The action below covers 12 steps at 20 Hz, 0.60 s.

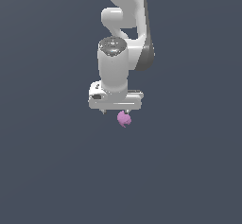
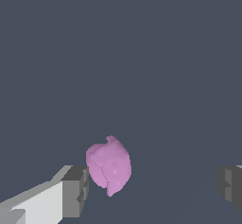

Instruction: Pick up the object and move it to a goal position.

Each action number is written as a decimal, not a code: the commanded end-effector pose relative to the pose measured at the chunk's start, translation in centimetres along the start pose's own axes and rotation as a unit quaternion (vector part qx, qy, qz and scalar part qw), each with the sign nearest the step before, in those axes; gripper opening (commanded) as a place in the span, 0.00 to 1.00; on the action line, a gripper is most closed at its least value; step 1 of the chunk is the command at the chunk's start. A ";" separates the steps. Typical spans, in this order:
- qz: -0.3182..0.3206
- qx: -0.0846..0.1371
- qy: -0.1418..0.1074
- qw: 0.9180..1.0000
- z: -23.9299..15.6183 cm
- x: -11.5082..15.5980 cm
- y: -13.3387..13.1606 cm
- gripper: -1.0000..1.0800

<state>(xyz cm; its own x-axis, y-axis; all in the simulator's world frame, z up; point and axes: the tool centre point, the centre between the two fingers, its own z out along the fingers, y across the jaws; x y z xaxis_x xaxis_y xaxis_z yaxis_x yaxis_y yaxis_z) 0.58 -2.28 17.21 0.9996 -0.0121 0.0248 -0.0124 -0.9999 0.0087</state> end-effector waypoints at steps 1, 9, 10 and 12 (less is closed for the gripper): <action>0.000 0.000 0.000 1.000 0.0 0.0 0.0 0.96; 0.022 -0.006 0.009 1.000 -1.2 0.7 3.0 0.96; 0.024 -0.006 0.010 1.000 -1.3 0.8 3.3 0.96; 0.027 -0.006 0.011 1.000 -1.5 0.8 3.5 0.96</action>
<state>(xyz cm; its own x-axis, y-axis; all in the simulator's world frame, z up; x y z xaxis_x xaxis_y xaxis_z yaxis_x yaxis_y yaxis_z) 1.27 -5.58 18.60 0.9971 -0.0615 0.0458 -0.0624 -0.9979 0.0190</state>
